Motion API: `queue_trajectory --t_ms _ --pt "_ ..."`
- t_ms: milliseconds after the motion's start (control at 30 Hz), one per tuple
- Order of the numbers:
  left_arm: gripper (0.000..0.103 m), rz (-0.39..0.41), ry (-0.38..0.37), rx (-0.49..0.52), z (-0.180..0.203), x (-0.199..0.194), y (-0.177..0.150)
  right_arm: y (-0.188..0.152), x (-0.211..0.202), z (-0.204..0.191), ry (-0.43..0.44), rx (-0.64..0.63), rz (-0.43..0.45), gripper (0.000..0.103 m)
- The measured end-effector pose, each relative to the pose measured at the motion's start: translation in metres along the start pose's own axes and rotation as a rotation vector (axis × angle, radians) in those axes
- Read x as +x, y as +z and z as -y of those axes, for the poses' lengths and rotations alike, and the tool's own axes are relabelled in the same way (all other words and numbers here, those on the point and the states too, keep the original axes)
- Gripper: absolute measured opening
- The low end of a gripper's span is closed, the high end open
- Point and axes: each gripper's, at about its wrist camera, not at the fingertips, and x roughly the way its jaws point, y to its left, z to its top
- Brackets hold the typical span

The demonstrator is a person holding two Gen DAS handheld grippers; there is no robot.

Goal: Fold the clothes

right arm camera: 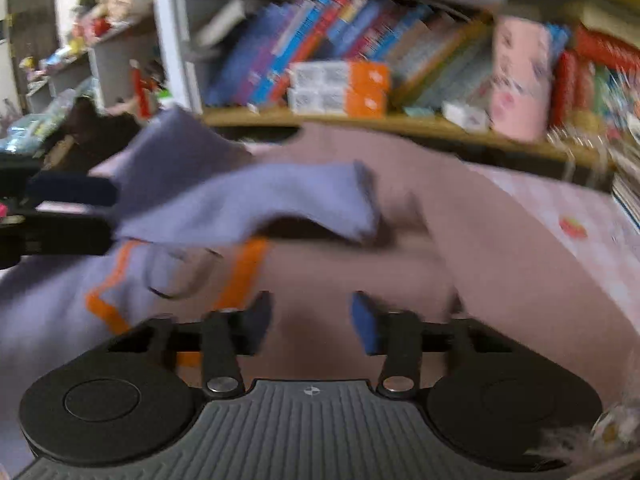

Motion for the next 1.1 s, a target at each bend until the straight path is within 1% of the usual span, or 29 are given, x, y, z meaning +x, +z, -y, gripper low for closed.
queue_trajectory --t_ms 33,100,200,267,333,367,400,467,500,533,567,667,733,767,833,933,967,1033,1100 --pt "0.042 -0.009 0.022 0.041 0.007 0.014 0.003 -0.002 0.002 0.006 -0.010 0.016 -0.006 0.024" --pt "0.042 -0.034 0.052 0.103 0.019 0.039 0.004 -0.003 0.001 0.018 0.010 0.056 0.004 0.021" --pt "0.042 -0.063 0.093 0.171 0.030 0.069 0.004 -0.007 -0.002 0.023 0.029 0.080 0.018 0.021" --pt "0.042 -0.069 0.137 0.220 0.036 0.084 0.003 -0.008 -0.003 0.020 0.025 0.061 0.023 0.023" --pt "0.034 -0.071 0.173 0.266 0.041 0.097 0.004 -0.009 -0.003 0.015 0.023 0.034 0.027 0.031" --pt "0.026 -0.072 0.189 0.286 0.043 0.102 0.004 -0.009 -0.003 0.012 0.016 0.017 0.026 0.031" --pt "0.016 -0.072 0.198 0.297 0.043 0.105 0.004 -0.009 -0.002 0.010 0.012 0.006 0.025 0.032" --pt "0.007 -0.062 0.205 0.295 0.039 0.106 0.006 -0.009 -0.002 0.010 0.013 0.003 0.024 0.034" --pt "0.007 -0.040 0.211 0.274 0.033 0.102 0.009 -0.009 -0.002 0.010 0.018 0.006 0.025 0.036" --pt "0.007 -0.002 0.223 0.232 0.024 0.094 0.012 -0.009 -0.003 0.011 0.024 0.008 0.025 0.036" --pt "0.006 0.042 0.243 0.170 0.008 0.081 0.017 -0.009 -0.003 0.011 0.025 0.009 0.025 0.036" --pt "0.006 0.141 0.313 -0.024 -0.052 0.033 0.025 -0.009 -0.003 0.011 0.031 0.009 0.024 0.038" --pt "0.006 0.183 0.395 -0.134 -0.096 -0.004 0.021 -0.009 -0.002 0.010 0.031 0.002 0.023 0.042" --pt "0.006 0.190 0.457 -0.172 -0.119 -0.023 0.014 -0.009 -0.002 0.009 0.030 -0.002 0.022 0.043" --pt "0.006 0.180 0.598 -0.204 -0.153 -0.061 -0.003 -0.009 -0.002 0.007 0.030 -0.011 0.020 0.044" --pt "0.005 0.122 0.775 -0.257 -0.197 -0.114 -0.043 -0.009 -0.001 0.004 0.028 -0.024 0.018 0.046" --pt "0.005 0.099 0.814 -0.288 -0.210 -0.127 -0.059 -0.009 -0.001 0.003 0.028 -0.028 0.017 0.047" --pt "0.005 0.049 0.862 -0.339 -0.227 -0.144 -0.087 -0.009 0.000 0.001 0.023 -0.042 0.014 0.050" --pt "0.005 -0.001 0.875 -0.380 -0.240 -0.151 -0.113 -0.009 0.001 -0.005 0.005 -0.067 0.010 0.051"
